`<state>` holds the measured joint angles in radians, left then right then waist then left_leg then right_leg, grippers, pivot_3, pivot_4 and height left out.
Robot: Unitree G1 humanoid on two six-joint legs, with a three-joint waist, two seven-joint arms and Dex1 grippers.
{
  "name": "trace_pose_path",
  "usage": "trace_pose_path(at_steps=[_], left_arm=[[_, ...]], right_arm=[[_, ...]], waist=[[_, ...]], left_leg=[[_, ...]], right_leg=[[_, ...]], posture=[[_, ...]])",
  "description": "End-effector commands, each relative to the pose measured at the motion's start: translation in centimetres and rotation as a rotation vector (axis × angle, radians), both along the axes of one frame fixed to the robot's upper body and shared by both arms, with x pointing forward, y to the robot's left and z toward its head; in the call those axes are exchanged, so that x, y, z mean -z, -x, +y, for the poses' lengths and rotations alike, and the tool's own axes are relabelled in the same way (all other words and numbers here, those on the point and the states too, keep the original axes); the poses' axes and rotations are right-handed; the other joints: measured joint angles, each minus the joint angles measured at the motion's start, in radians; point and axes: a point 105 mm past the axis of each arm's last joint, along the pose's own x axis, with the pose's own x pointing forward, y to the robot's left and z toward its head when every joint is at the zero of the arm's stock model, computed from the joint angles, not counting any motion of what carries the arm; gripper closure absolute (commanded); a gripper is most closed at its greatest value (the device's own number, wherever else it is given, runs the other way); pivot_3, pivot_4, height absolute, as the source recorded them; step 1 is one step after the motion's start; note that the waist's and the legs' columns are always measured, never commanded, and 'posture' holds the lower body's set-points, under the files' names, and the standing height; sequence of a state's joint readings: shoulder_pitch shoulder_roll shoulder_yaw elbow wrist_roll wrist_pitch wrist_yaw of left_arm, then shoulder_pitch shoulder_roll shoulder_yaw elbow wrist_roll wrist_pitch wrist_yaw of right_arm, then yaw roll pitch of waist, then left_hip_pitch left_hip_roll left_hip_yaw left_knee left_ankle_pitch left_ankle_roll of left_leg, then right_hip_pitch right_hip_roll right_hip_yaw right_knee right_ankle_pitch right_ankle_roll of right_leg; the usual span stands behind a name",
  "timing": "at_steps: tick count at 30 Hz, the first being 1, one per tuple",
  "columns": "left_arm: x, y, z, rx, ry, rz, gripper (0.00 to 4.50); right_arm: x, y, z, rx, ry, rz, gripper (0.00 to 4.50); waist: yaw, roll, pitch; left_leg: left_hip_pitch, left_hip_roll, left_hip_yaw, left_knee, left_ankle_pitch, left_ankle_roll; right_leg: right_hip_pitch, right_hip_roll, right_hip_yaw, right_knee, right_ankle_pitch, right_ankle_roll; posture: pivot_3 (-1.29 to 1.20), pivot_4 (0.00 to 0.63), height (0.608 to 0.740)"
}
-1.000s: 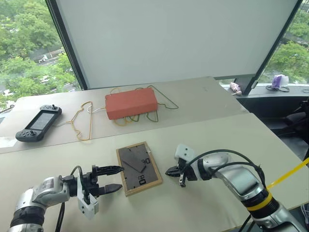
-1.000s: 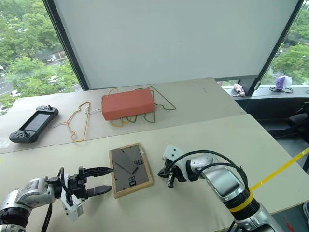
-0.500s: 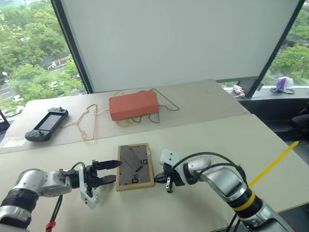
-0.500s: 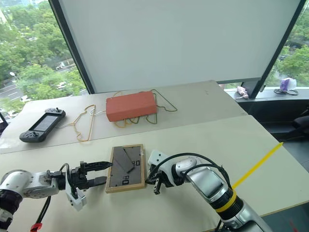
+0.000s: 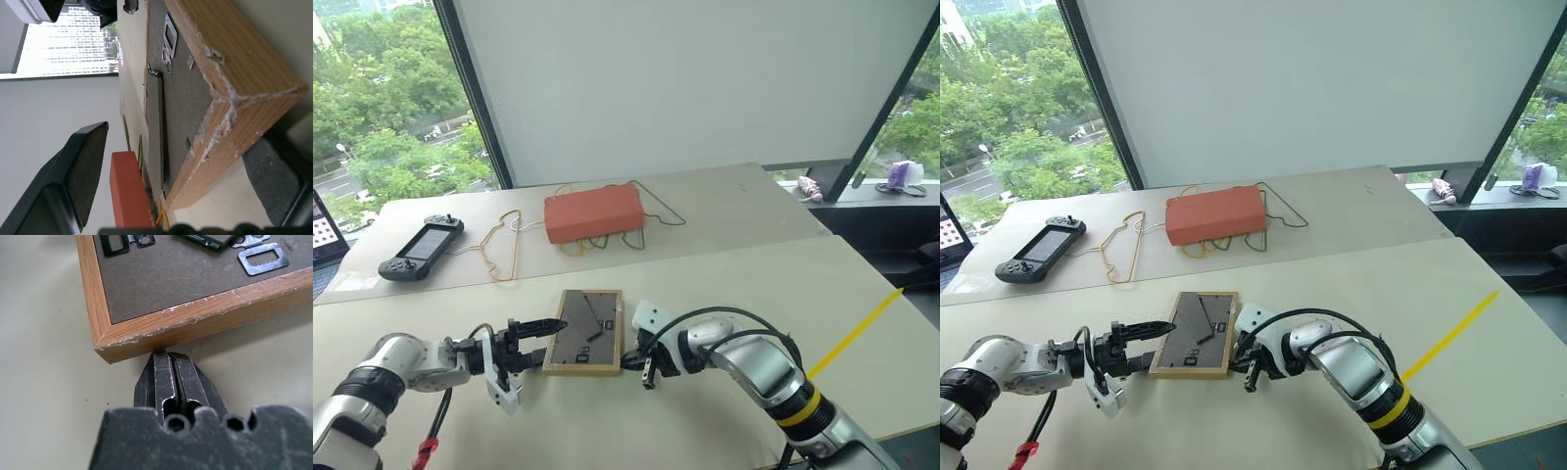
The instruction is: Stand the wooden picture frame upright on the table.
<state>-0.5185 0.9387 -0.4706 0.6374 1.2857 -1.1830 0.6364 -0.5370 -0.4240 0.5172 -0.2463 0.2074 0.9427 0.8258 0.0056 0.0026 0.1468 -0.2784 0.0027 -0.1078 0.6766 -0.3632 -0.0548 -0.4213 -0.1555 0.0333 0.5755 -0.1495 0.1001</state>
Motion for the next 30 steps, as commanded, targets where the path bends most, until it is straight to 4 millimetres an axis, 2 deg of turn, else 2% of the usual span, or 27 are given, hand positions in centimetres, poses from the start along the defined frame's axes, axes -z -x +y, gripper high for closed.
trace_pose_path(at_steps=[1, 2, 6, 8, 12, 14, 16, 19, 23, 24, 27, 29, 30], left_arm=[[2.5, 0.6, -0.2, -0.004, -0.064, 0.087, 1.07], [2.6, 0.7, -0.1, -0.005, -0.067, 0.093, 1.57], [2.8, 0.9, 0.0, -0.004, -0.079, 0.102, 3.04], [2.8, 0.9, 0.0, -0.006, -0.076, 0.100, 3.34], [2.3, 0.7, -0.3, -0.009, -0.044, 0.083, 3.38], [0.9, 0.2, -0.8, -0.015, 0.021, 0.052, 3.38], [-1.3, -1.0, -1.1, -0.052, 0.108, 0.020, 3.38], [-4.4, -2.2, -1.4, -0.086, 0.222, -0.014, 3.38], [-8.5, -2.8, -2.9, -0.066, 0.370, -0.013, 3.38], [-9.1, -2.8, -3.2, -0.065, 0.408, 0.017, 3.38], [-9.8, -2.4, -3.9, -0.067, 0.470, 0.127, 3.38], [-10.3, -2.1, -4.3, -0.067, 0.485, 0.177, 3.38], [-10.1, -2.0, -4.3, -0.071, 0.483, 0.207, 3.38]], right_arm=[[-0.8, -0.3, 0.0, 0.005, -0.015, -0.030, 4.50], [-0.8, -0.4, -0.1, 0.007, -0.012, -0.031, 4.50], [-0.7, -0.5, -0.3, 0.013, -0.009, -0.030, 4.50], [-0.8, -0.5, -0.3, 0.015, -0.010, -0.031, 4.50], [-0.8, -0.7, -0.6, 0.028, -0.005, -0.034, 4.50], [-0.9, -0.9, -1.2, 0.061, -0.004, -0.043, 4.50], [-1.5, -1.4, -2.8, 0.119, -0.001, -0.082, 4.50], [-2.9, -2.5, -5.6, 0.173, 0.032, -0.279, 4.50], [-4.9, -2.2, -8.0, 0.167, 0.042, -0.589, 4.50], [-5.2, -2.1, -8.2, 0.168, 0.031, -0.631, 4.21], [-5.8, -1.2, -8.3, 0.122, 0.000, -0.723, 3.33], [-6.5, -0.8, -8.6, 0.061, 0.032, -0.865, 2.74], [-6.7, -0.8, -8.8, 0.027, 0.068, -0.934, 2.30]], waist=[[0.000, 0.000, 0.000], [0.000, 0.000, 0.000], [0.002, -0.001, 0.000], [0.003, -0.003, 0.001], [0.004, -0.005, 0.002], [0.003, -0.005, 0.002], [0.007, -0.006, 0.003], [0.009, -0.008, 0.005], [0.002, -0.013, 0.008], [0.000, -0.013, 0.008], [-0.026, -0.013, 0.008], [-0.043, -0.013, 0.008], [-0.050, -0.013, 0.009]], left_leg=[[0.000, 0.000, 0.000, 0.000, 0.000, 0.000], [-0.001, 0.000, 0.000, 0.000, 0.000, 0.000], [-0.003, 0.000, 0.000, 0.000, 0.000, -0.001], [-0.003, 0.000, 0.000, 0.000, 0.000, -0.001], [-0.004, 0.000, 0.000, 0.000, 0.000, -0.001], [-0.004, 0.000, 0.000, 0.000, 0.000, -0.001], [-0.005, 0.000, 0.000, 0.000, 0.000, -0.001], [-0.007, 0.000, -0.001, 0.001, 0.001, -0.002], [-0.015, -0.001, -0.002, 0.001, 0.002, -0.004], [-0.020, -0.001, -0.002, 0.001, 0.003, -0.006], [-0.025, -0.002, -0.001, 0.000, 0.003, -0.007], [-0.026, -0.002, 0.000, 0.000, 0.001, -0.006], [-0.026, -0.003, 0.000, 0.000, -0.001, -0.004]], right_leg=[[0.000, 0.000, 0.000, 0.000, 0.000, 0.000], [-0.001, 0.000, 0.000, 0.000, 0.000, 0.000], [-0.002, 0.000, 0.000, 0.000, 0.000, 0.000], [-0.002, 0.000, 0.000, -0.001, 0.000, 0.000], [-0.002, 0.000, 0.000, -0.001, 0.000, 0.000], [-0.002, 0.000, 0.000, -0.001, 0.000, 0.000], [-0.002, 0.000, 0.000, -0.001, 0.000, 0.000], [-0.005, 0.000, 0.000, -0.004, 0.000, 0.000], [-0.014, 0.000, 0.000, -0.008, 0.001, -0.002], [-0.020, 0.000, 0.000, -0.009, 0.005, -0.007], [-0.023, -0.001, -0.001, -0.014, 0.005, -0.008], [-0.023, -0.001, -0.001, -0.017, 0.005, -0.008], [-0.023, -0.002, -0.001, -0.018, 0.005, -0.007]], posture=[[0.00, 0.150, 0.740], [0.00, 0.150, 0.740], [0.00, 0.150, 0.740], [0.00, 0.150, 0.740], [0.00, 0.150, 0.740], [0.00, 0.150, 0.740], [0.00, 0.150, 0.740], [0.00, 0.150, 0.740], [0.00, 0.150, 0.740], [0.00, 0.150, 0.740], [0.00, 0.150, 0.740], [0.00, 0.150, 0.740], [0.00, 0.150, 0.740]])
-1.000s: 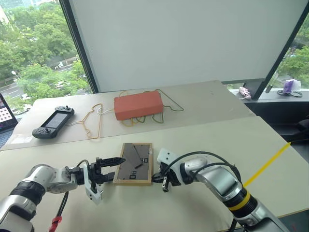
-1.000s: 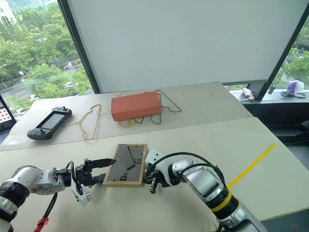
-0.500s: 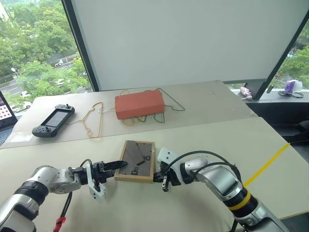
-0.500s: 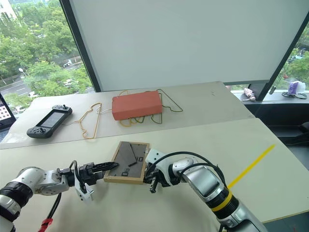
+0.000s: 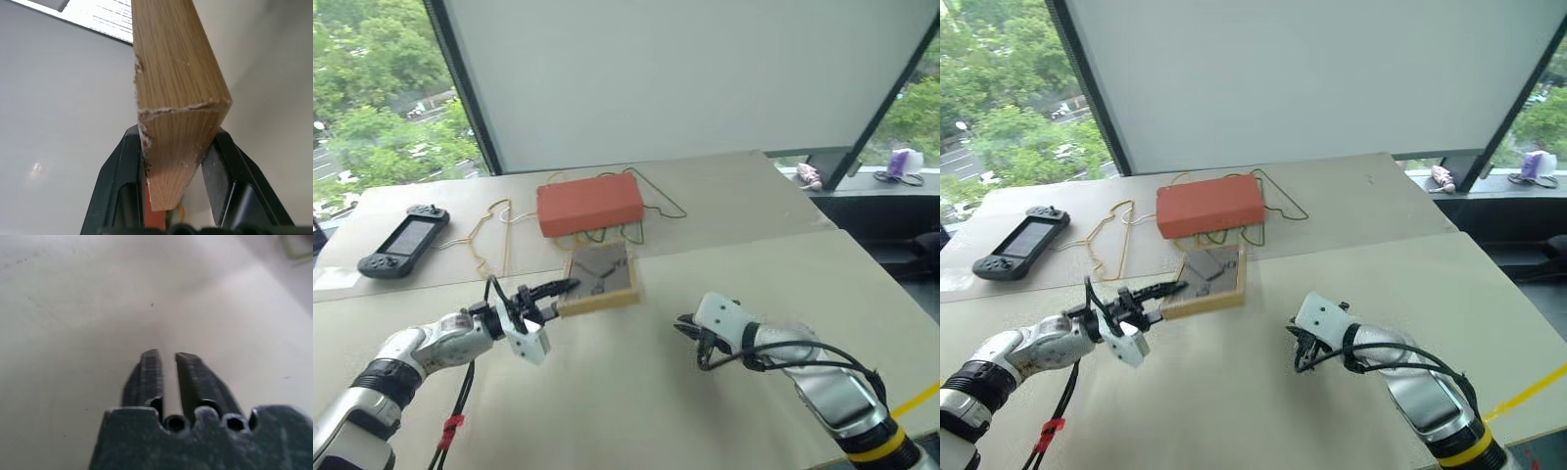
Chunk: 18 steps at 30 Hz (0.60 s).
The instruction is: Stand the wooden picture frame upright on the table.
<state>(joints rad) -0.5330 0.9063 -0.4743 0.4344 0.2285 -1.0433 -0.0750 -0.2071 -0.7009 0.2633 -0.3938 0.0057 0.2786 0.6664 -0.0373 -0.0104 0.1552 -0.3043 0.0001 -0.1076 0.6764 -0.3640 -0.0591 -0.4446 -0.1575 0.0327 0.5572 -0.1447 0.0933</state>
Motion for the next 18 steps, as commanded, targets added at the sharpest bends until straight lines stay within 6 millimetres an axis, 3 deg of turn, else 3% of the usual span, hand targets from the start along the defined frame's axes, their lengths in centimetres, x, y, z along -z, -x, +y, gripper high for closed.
trace_pose_path(at_steps=[1, 6, 9, 14, 18], left_arm=[[-1.3, 0.5, -0.2, 0.016, 0.051, 0.068, 3.38], [-0.6, 1.2, -0.3, 0.031, 0.020, 0.108, 3.38], [-0.2, 1.5, -0.4, 0.044, -0.002, 0.112, 3.38], [-0.2, 1.5, -0.5, 0.046, -0.007, 0.116, 3.38], [0.0, 1.8, -0.9, 0.069, -0.018, 0.114, 3.38]], right_arm=[[-2.9, 0.2, -0.3, -0.099, 0.121, -0.326, 1.89], [-4.1, -1.6, -1.1, -0.102, 0.270, -0.567, 0.15], [-4.6, -1.3, 0.3, -0.177, 0.281, -0.650, 0.05], [-4.0, 1.2, 4.0, -0.412, 0.243, -0.646, 0.05], [-4.8, 1.3, 5.8, -0.474, 0.231, -0.695, 0.05]], waist=[[-0.012, 0.000, 0.000], [-0.011, -0.001, 0.001], [-0.005, -0.001, 0.001], [-0.002, -0.001, 0.001], [-0.007, -0.001, 0.001]], left_leg=[[0.000, -0.001, 0.001, 0.000, -0.001, 0.001], [0.002, -0.001, 0.003, 0.000, -0.003, 0.005], [0.002, -0.001, 0.003, 0.001, -0.003, 0.005], [0.003, -0.001, 0.003, 0.001, -0.003, 0.005], [0.003, -0.002, 0.004, 0.002, -0.003, 0.005]], right_leg=[[0.000, -0.001, 0.000, -0.001, 0.000, 0.000], [0.002, -0.001, 0.000, -0.001, 0.000, 0.001], [0.004, -0.001, 0.000, -0.002, 0.001, 0.002], [0.005, -0.002, 0.000, -0.003, 0.001, 0.001], [0.005, -0.002, 0.000, -0.004, 0.002, 0.002]], posture=[[0.00, 0.150, 0.740], [0.00, 0.150, 0.740], [0.00, 0.150, 0.740], [0.00, 0.150, 0.740], [0.00, 0.150, 0.740]])
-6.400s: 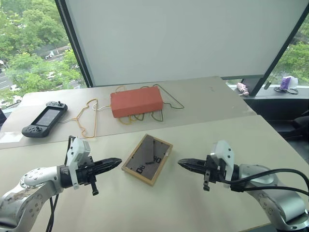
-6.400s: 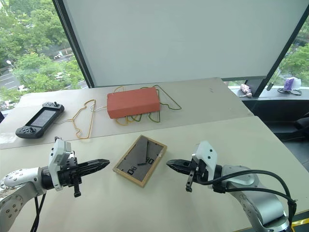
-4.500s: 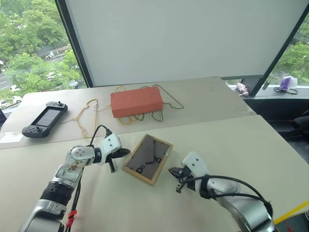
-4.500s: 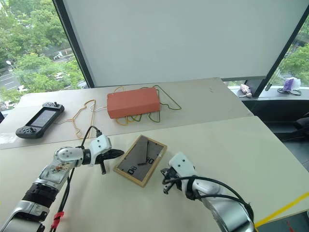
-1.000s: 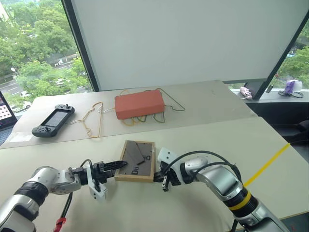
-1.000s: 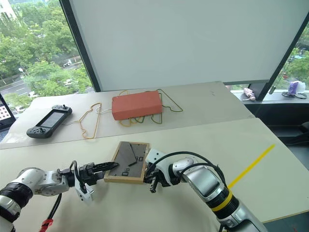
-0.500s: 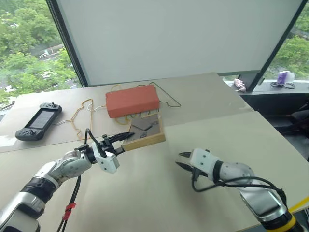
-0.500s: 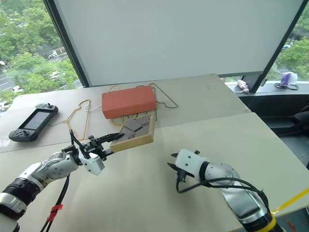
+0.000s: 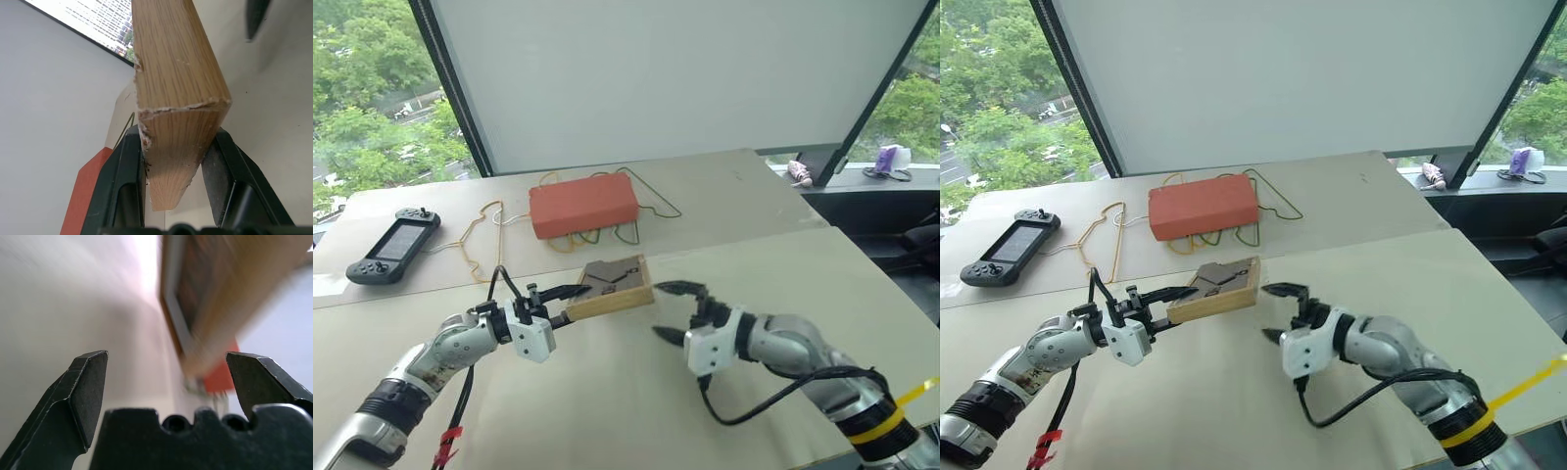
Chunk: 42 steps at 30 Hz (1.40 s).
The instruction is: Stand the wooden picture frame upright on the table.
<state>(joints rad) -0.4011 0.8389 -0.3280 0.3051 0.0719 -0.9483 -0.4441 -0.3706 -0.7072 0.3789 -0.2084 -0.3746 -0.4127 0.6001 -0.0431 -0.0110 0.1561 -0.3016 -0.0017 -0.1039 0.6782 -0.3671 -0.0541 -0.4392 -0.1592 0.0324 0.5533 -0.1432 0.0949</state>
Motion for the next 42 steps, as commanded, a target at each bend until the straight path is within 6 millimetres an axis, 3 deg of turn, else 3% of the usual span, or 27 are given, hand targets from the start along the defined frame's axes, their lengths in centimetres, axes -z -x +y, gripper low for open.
trace_pose_path(at_steps=[1, 6, 9, 12, 18, 24, 26, 27, 31, 34, 36, 42], left_arm=[[-1.3, 0.5, -0.5, 0.037, 0.025, -0.047, 3.38], [-1.0, 0.7, -0.3, 0.032, 0.016, -0.032, 3.38], [-0.3, 1.1, 0.2, 0.037, -0.023, -0.023, 3.38], [0.5, 1.6, 0.6, 0.056, -0.075, -0.016, 3.38], [2.0, 2.7, 0.9, 0.122, -0.199, -0.046, 3.38], [2.8, 3.3, 1.3, 0.169, -0.273, -0.117, 3.38], [3.0, 3.4, 1.5, 0.185, -0.305, -0.138, 3.38], [3.1, 3.5, 1.5, 0.197, -0.315, -0.151, 3.38], [3.3, 3.6, 1.5, 0.219, -0.331, -0.179, 3.38], [3.4, 3.6, 1.3, 0.232, -0.331, -0.195, 3.38], [3.4, 3.5, 1.1, 0.234, -0.329, -0.206, 3.38], [3.3, 3.3, 0.7, 0.235, -0.313, -0.231, 3.38]], right_arm=[[-2.8, 0.2, 1.8, -0.079, -0.036, -0.098, 0.05], [-3.6, -1.6, 0.7, 0.000, -0.041, -0.105, 0.05], [-1.8, -3.5, -2.0, 0.118, 0.047, -0.055, 0.05], [-0.2, -3.6, -3.6, 0.162, 0.073, 0.003, 0.05], [0.5, -3.8, -4.2, 0.225, 0.013, 0.112, 0.05], [1.3, -6.1, -8.0, 0.382, 0.076, 0.360, 0.05], [1.2, -5.6, -9.9, 0.408, 0.065, 0.627, 0.05], [0.0, -5.8, -10.3, 0.441, -0.040, 0.797, 0.05], [-3.6, -4.6, -7.8, 0.330, -0.270, 1.249, 0.05], [-7.7, -4.1, -1.8, 0.092, -0.424, 1.555, 0.05], [-7.6, -4.2, 0.7, 0.074, -0.411, 1.655, 0.05], [-5.3, -4.6, 3.9, 0.106, -0.350, 1.751, 0.05]], waist=[[-0.002, 0.000, 0.000], [-0.003, 0.000, 0.000], [0.001, 0.000, 0.000], [0.001, 0.000, 0.000], [-0.007, 0.000, 0.000], [-0.003, 0.000, 0.000], [0.001, 0.000, 0.000], [0.002, 0.000, 0.000], [-0.007, 0.001, 0.000], [-0.027, 0.001, -0.001], [-0.032, 0.002, -0.001], [-0.007, 0.001, -0.001]], left_leg=[[0.000, 0.000, 0.000, 0.000, 0.000, 0.000], [0.001, 0.000, 0.000, 0.000, 0.000, 0.000], [0.001, 0.000, 0.000, 0.001, 0.000, 0.000], [0.001, 0.000, 0.000, 0.000, 0.000, 0.000], [0.001, 0.000, 0.001, 0.001, 0.000, 0.000], [0.003, 0.000, 0.001, 0.002, 0.000, 0.001], [0.004, 0.000, 0.001, 0.002, 0.000, 0.001], [0.004, 0.000, 0.001, 0.002, 0.000, 0.001], [0.004, 0.000, 0.001, 0.004, 0.000, 0.000], [0.005, 0.001, 0.001, 0.004, 0.000, 0.001], [0.006, 0.001, 0.001, 0.004, 0.000, 0.001], [0.000, -0.003, -0.003, 0.009, 0.000, 0.000]], right_leg=[[0.000, 0.000, 0.000, 0.000, 0.000, 0.000], [0.000, 0.000, 0.000, 0.001, 0.000, 0.000], [0.000, 0.000, 0.000, 0.001, 0.000, 0.000], [0.000, 0.000, 0.000, 0.001, 0.000, 0.000], [0.001, 0.000, 0.000, 0.001, 0.000, 0.000], [0.003, 0.000, 0.000, 0.002, 0.002, -0.001], [0.004, 0.000, 0.000, 0.002, 0.002, -0.001], [0.004, 0.000, 0.000, 0.002, 0.002, -0.001], [0.005, 0.000, 0.000, 0.001, 0.003, -0.001], [0.004, 0.001, 0.000, 0.004, 0.003, -0.001], [0.003, 0.001, 0.000, 0.008, 0.003, -0.002], [-0.001, -0.006, -0.010, 0.008, 0.003, -0.001]], posture=[[0.00, 0.150, 0.740], [0.00, 0.150, 0.740], [0.00, 0.150, 0.740], [0.00, 0.150, 0.740], [0.00, 0.150, 0.740], [0.00, 0.150, 0.740], [0.00, 0.150, 0.740], [0.00, 0.150, 0.740], [0.00, 0.150, 0.740], [0.00, 0.150, 0.740], [0.00, 0.150, 0.740], [0.00, 0.150, 0.740]])
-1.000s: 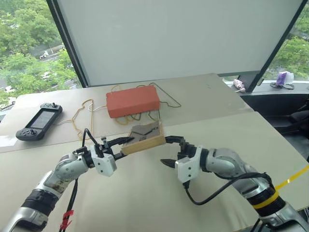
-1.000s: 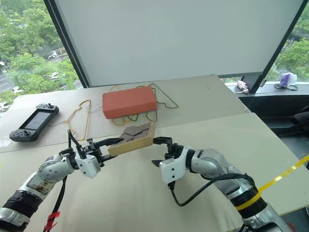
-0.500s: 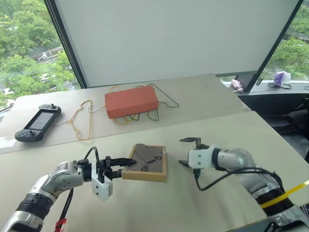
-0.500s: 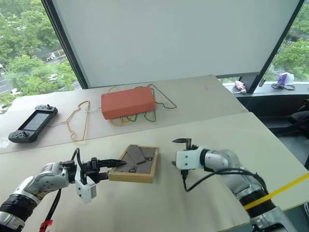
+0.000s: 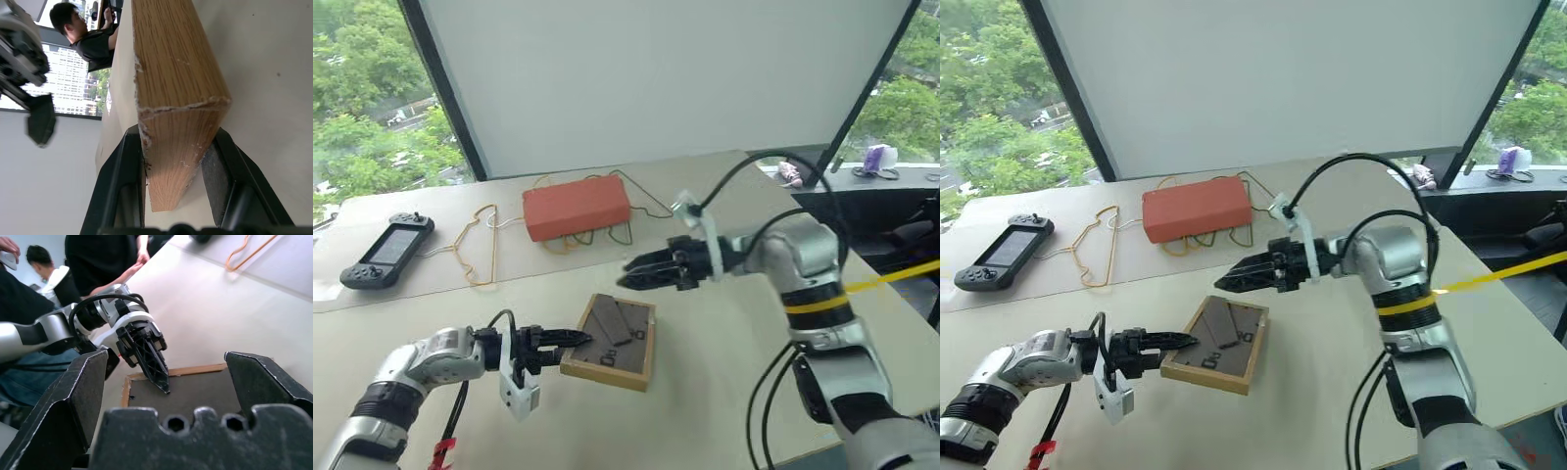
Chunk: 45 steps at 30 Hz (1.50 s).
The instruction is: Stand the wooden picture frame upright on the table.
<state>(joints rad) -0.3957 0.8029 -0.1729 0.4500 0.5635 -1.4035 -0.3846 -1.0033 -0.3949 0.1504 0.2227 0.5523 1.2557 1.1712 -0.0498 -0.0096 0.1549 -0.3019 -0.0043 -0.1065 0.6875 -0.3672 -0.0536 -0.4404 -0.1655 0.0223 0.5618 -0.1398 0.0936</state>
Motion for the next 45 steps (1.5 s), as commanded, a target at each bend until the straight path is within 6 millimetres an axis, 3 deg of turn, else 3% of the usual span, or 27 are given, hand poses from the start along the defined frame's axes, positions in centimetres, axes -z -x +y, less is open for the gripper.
trace_pose_path(at_steps=[1, 5, 13, 17, 22, 27, 36, 43, 45], left_arm=[[-0.6, -0.3, -0.1, -0.004, 0.018, -0.035, 3.38], [-0.7, -0.3, -0.2, -0.001, 0.024, -0.042, 3.38], [-0.9, -0.1, -0.1, -0.008, 0.031, -0.045, 3.38], [-0.8, 0.1, 0.0, -0.014, 0.027, -0.042, 3.38], [-0.6, 0.3, 0.1, -0.020, 0.025, -0.033, 3.38], [-0.8, 0.0, -0.1, -0.028, 0.036, -0.037, 3.38], [-0.9, -0.2, -0.2, -0.034, 0.039, -0.039, 3.38], [-0.6, -0.1, -0.1, -0.043, 0.034, -0.025, 3.38], [-0.6, -0.1, -0.1, -0.048, 0.037, -0.023, 3.38]], right_arm=[[1.3, -0.4, 0.9, -0.003, 0.037, 0.021, 0.05], [3.2, 0.1, 1.0, -0.031, 0.083, 0.054, 0.05], [4.9, 0.3, 1.4, -0.037, 0.108, 0.076, 0.05], [4.5, -1.5, 0.1, 0.044, 0.097, 0.061, 0.05], [5.1, -2.1, -1.4, 0.081, 0.107, 0.070, 0.05], [6.3, -0.6, -0.4, 0.022, 0.126, 0.095, 0.05], [4.8, 1.6, 2.5, -0.072, 0.065, 0.080, 0.05], [1.5, 1.1, 0.8, -0.032, -0.027, -0.010, 0.05], [0.2, 1.9, -0.2, -0.052, -0.066, -0.058, 0.05]], waist=[[-0.001, 0.000, 0.000], [-0.003, 0.000, 0.000], [-0.021, 0.000, 0.000], [-0.021, 0.000, 0.000], [-0.021, 0.000, 0.000], [-0.021, 0.000, 0.000], [-0.021, 0.000, 0.000], [-0.020, 0.000, 0.000], [-0.020, 0.000, 0.000]], left_leg=[[0.000, -0.001, 0.000, 0.000, 0.000, 0.000], [0.000, 0.000, 0.000, 0.000, 0.000, 0.000], [0.000, 0.001, 0.000, 0.000, 0.000, 0.000], [0.000, 0.001, 0.000, 0.000, 0.000, 0.000], [-0.001, 0.001, 0.000, 0.000, 0.000, 0.000], [0.000, 0.001, 0.000, 0.000, 0.000, 0.000], [0.000, 0.001, 0.000, 0.001, 0.000, 0.000], [-0.001, 0.001, 0.000, 0.001, 0.000, 0.000], [-0.001, 0.001, 0.000, 0.001, 0.000, 0.000]], right_leg=[[0.000, -0.002, -0.002, 0.000, 0.000, 0.000], [-0.001, -0.002, -0.008, 0.000, 0.000, 0.000], [-0.001, -0.002, -0.009, 0.001, 0.001, -0.001], [-0.001, -0.002, -0.009, 0.001, 0.001, -0.001], [-0.001, -0.002, -0.009, 0.000, 0.001, -0.001], [-0.001, -0.002, -0.009, 0.001, 0.001, -0.001], [-0.001, -0.002, -0.009, 0.002, 0.001, -0.001], [-0.001, -0.002, -0.009, 0.001, 0.001, -0.001], [-0.001, -0.002, -0.009, 0.001, 0.001, -0.001]], posture=[[0.00, 0.150, 0.740], [0.00, 0.150, 0.740], [0.00, 0.150, 0.740], [0.00, 0.150, 0.740], [0.00, 0.150, 0.740], [0.00, 0.150, 0.740], [0.00, 0.150, 0.740], [0.00, 0.150, 0.740], [0.00, 0.150, 0.740]])
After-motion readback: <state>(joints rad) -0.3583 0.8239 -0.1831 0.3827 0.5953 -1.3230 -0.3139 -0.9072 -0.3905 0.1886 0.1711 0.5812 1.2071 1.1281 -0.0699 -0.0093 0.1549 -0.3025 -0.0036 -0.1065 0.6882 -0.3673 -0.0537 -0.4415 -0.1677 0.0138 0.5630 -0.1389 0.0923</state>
